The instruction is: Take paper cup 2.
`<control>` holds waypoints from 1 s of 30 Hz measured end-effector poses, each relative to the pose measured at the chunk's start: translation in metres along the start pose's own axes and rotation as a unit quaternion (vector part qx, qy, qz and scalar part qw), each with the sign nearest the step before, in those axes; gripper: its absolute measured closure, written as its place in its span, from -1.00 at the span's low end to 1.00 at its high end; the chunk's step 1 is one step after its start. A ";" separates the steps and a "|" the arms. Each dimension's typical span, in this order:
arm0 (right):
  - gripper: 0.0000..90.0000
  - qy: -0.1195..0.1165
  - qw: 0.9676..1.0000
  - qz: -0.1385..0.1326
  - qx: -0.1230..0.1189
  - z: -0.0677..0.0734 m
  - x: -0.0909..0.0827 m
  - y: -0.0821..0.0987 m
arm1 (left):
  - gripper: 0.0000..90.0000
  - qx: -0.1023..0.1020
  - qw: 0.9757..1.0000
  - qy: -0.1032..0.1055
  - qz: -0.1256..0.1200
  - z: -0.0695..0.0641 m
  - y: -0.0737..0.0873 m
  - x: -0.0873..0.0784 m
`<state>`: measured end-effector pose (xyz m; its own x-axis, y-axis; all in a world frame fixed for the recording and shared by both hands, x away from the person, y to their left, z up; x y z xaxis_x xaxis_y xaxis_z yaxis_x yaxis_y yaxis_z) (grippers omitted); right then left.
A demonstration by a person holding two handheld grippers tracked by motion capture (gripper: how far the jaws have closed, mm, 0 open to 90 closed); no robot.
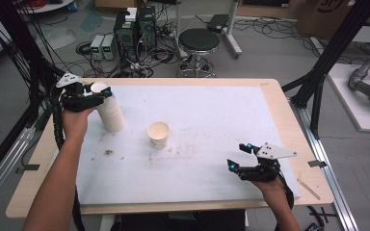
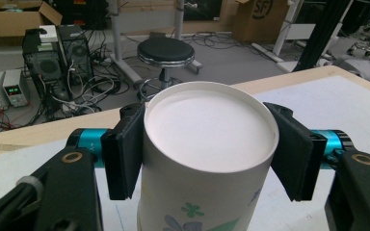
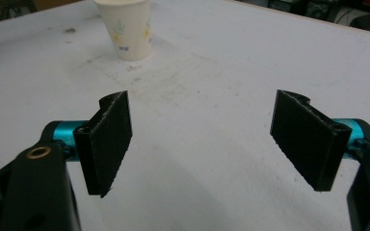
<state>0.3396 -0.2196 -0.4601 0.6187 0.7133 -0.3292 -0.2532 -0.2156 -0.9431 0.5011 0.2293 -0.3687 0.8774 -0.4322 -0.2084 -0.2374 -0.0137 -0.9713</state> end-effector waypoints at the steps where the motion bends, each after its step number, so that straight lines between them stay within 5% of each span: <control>1: -0.49 -0.005 1.000 -0.006 -0.004 0.003 0.001 -0.005 | -0.22 -0.001 1.000 -0.002 -0.001 0.000 -0.001 0.000; 9: -0.49 -0.047 0.998 -0.022 -0.022 0.029 0.025 -0.044 | -0.22 0.002 1.000 0.002 0.001 0.000 -0.003 -0.001; 20: 0.25 -0.093 0.994 -0.042 -0.044 0.039 0.071 -0.104 | -0.22 -0.008 1.000 0.008 0.005 0.002 -0.002 0.000; 26: 1.00 -0.118 0.990 -0.021 -0.080 0.049 0.096 -0.121 | -0.22 -0.005 1.000 0.009 0.008 0.001 -0.002 0.001; 30: 1.00 -0.128 0.986 -0.010 -0.104 0.061 0.117 -0.135 | -0.22 -0.003 1.000 0.008 0.012 0.001 0.000 0.002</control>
<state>0.4009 -0.0665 -0.3685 0.4069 0.8584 -0.3125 -0.0682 -0.3126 -0.9474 0.5030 0.2291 -0.3689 0.8645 -0.4471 -0.2297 -0.2607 -0.0080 -0.9654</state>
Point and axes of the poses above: each handheld gripper's, and its own axes: x roughly forward along the jaws, y roughly out of its underside, z roughly to its left, the point moved 10 cm from there along x, roughly forward along the jaws, and after that the axes turned 6 degrees about -z, right-handed, at the moved point
